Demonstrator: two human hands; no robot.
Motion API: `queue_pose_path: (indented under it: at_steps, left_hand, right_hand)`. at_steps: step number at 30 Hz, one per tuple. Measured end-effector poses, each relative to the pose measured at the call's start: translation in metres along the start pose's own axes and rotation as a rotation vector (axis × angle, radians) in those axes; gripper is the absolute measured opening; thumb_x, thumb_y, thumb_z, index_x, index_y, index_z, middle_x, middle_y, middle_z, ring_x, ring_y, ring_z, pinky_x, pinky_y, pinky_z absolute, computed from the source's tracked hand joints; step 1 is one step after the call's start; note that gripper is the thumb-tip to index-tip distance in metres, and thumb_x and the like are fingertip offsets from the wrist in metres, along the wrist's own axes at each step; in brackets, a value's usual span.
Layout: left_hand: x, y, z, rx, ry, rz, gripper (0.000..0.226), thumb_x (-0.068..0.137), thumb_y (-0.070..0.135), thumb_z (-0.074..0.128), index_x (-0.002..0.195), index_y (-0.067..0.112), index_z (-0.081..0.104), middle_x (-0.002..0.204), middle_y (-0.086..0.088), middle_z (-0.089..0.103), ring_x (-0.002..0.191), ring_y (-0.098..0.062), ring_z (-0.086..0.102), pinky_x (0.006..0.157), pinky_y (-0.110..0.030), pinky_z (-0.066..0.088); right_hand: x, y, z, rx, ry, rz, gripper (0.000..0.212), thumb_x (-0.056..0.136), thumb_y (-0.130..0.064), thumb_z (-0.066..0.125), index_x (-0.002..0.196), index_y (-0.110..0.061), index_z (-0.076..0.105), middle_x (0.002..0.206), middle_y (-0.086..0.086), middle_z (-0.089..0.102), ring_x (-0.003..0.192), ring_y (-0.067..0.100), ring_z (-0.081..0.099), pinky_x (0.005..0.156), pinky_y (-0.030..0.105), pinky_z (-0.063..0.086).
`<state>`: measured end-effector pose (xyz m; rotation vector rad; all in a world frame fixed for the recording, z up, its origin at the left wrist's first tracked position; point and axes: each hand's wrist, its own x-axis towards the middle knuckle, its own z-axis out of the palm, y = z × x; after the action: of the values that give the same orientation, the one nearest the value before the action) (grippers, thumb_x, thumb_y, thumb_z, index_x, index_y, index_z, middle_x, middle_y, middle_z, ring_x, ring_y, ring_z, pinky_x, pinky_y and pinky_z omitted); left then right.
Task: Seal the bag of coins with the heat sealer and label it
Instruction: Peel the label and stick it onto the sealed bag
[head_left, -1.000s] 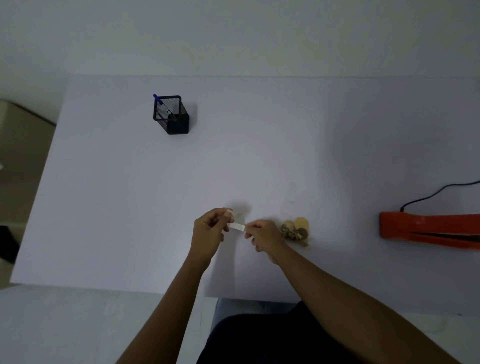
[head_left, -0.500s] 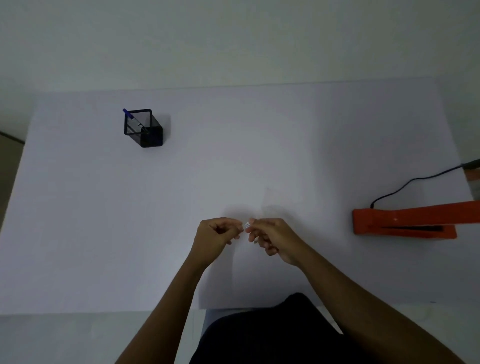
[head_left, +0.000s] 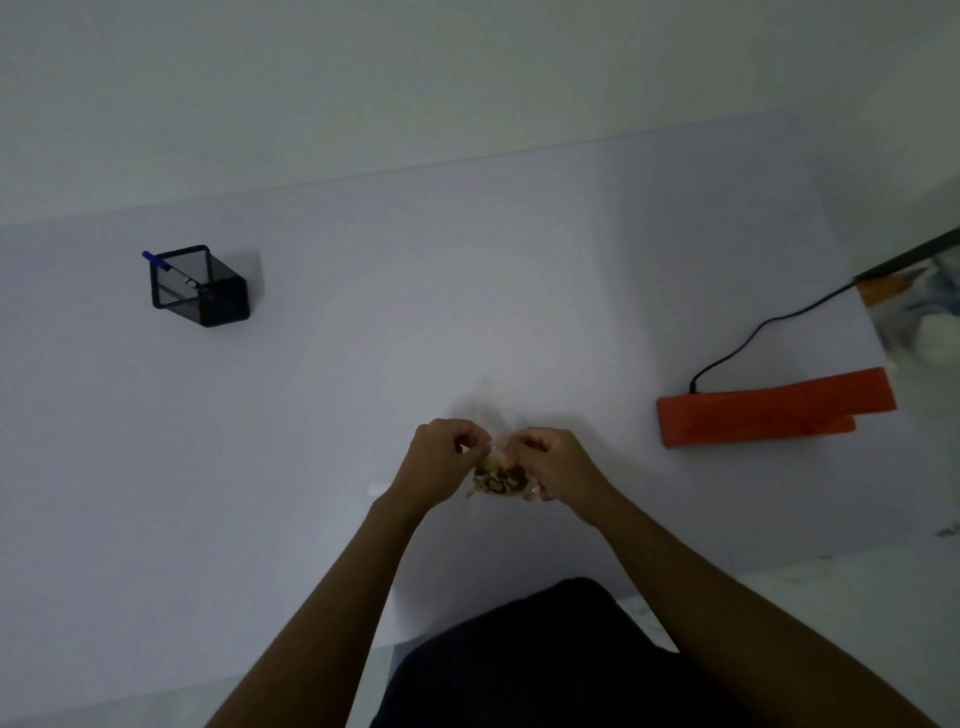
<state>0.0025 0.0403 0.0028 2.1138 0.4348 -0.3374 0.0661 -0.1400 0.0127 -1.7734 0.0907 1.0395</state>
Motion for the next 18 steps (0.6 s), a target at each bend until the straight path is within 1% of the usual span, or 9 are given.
queue_pose_path:
  at_steps: [2, 5, 7, 9, 11, 12, 14, 15, 18]
  left_hand:
    - [0.008, 0.000, 0.006, 0.017, -0.024, -0.008, 0.008, 0.088, 0.020, 0.071, 0.092, 0.017, 0.078, 0.086, 0.008, 0.075, 0.066, 0.010, 0.059, 0.061, -0.004, 0.042]
    - [0.018, 0.000, 0.015, 0.029, -0.012, -0.028, 0.010, 0.088, 0.021, 0.072, 0.095, 0.016, 0.076, 0.088, 0.007, 0.074, 0.071, 0.005, 0.060, 0.065, -0.008, 0.042]
    - [0.025, -0.001, 0.021, 0.028, 0.039, -0.080, 0.014, 0.086, 0.024, 0.073, 0.097, 0.017, 0.074, 0.089, 0.006, 0.072, 0.075, -0.001, 0.063, 0.068, -0.013, 0.047]
    - [0.031, -0.006, 0.026, 0.033, 0.067, -0.121, 0.018, 0.084, 0.029, 0.073, 0.098, 0.018, 0.074, 0.089, 0.006, 0.072, 0.078, -0.004, 0.066, 0.072, -0.019, 0.052]
    - [0.035, -0.009, 0.028, 0.036, 0.056, -0.143, 0.020, 0.083, 0.030, 0.073, 0.098, 0.017, 0.074, 0.091, 0.006, 0.073, 0.081, -0.005, 0.067, 0.075, -0.020, 0.053]
    - [0.036, -0.010, 0.029, 0.035, 0.044, -0.156, 0.020, 0.083, 0.029, 0.073, 0.098, 0.016, 0.075, 0.092, 0.006, 0.073, 0.083, -0.006, 0.067, 0.077, -0.020, 0.053]
    - [0.039, -0.012, 0.030, 0.034, 0.028, -0.173, 0.019, 0.082, 0.027, 0.073, 0.097, 0.017, 0.074, 0.094, 0.005, 0.074, 0.084, -0.008, 0.067, 0.079, -0.023, 0.054]
    - [0.040, -0.013, 0.030, 0.035, 0.023, -0.179, 0.018, 0.082, 0.026, 0.074, 0.096, 0.017, 0.074, 0.093, 0.004, 0.074, 0.084, -0.009, 0.067, 0.080, -0.024, 0.054]
    - [0.043, -0.016, 0.031, 0.019, 0.020, -0.190, 0.015, 0.080, 0.023, 0.076, 0.093, 0.017, 0.074, 0.088, 0.005, 0.073, 0.080, -0.007, 0.067, 0.080, -0.025, 0.056]
  right_hand:
    - [0.008, 0.008, -0.002, -0.082, 0.044, -0.040, 0.020, 0.091, -0.027, 0.072, 0.089, -0.007, 0.075, 0.061, -0.009, 0.064, 0.046, 0.000, 0.052, 0.045, 0.016, 0.041]
    - [0.020, 0.016, -0.002, -0.111, 0.117, -0.052, 0.015, 0.089, -0.022, 0.072, 0.079, -0.012, 0.075, 0.057, -0.011, 0.062, 0.049, 0.000, 0.053, 0.052, 0.019, 0.042]
    - [0.028, 0.020, -0.002, -0.142, 0.156, -0.052, 0.016, 0.088, -0.019, 0.072, 0.073, -0.015, 0.072, 0.059, -0.007, 0.062, 0.052, 0.004, 0.053, 0.055, 0.019, 0.041]
    - [0.036, 0.026, -0.002, -0.187, 0.199, -0.038, 0.019, 0.087, -0.019, 0.072, 0.070, -0.011, 0.071, 0.060, 0.001, 0.062, 0.053, 0.008, 0.051, 0.055, 0.021, 0.040]
    - [0.043, 0.031, -0.001, -0.238, 0.225, -0.036, 0.022, 0.087, -0.021, 0.072, 0.072, -0.006, 0.071, 0.063, 0.009, 0.065, 0.055, 0.010, 0.052, 0.058, 0.025, 0.041]
    - [0.046, 0.033, -0.001, -0.252, 0.230, -0.037, 0.023, 0.087, -0.022, 0.072, 0.070, -0.007, 0.070, 0.060, 0.006, 0.064, 0.054, 0.007, 0.052, 0.058, 0.023, 0.041]
    - [0.051, 0.033, -0.001, -0.260, 0.234, -0.045, 0.025, 0.087, -0.024, 0.074, 0.065, -0.017, 0.066, 0.053, -0.008, 0.057, 0.051, -0.003, 0.049, 0.054, 0.011, 0.037]
    - [0.053, 0.032, -0.001, -0.267, 0.233, -0.048, 0.022, 0.087, -0.024, 0.075, 0.066, -0.020, 0.067, 0.053, -0.012, 0.056, 0.052, -0.005, 0.050, 0.054, 0.008, 0.036]
    - [0.057, 0.032, 0.000, -0.287, 0.231, -0.048, 0.016, 0.086, -0.024, 0.074, 0.074, -0.015, 0.076, 0.058, -0.014, 0.060, 0.057, -0.002, 0.055, 0.056, 0.011, 0.037]
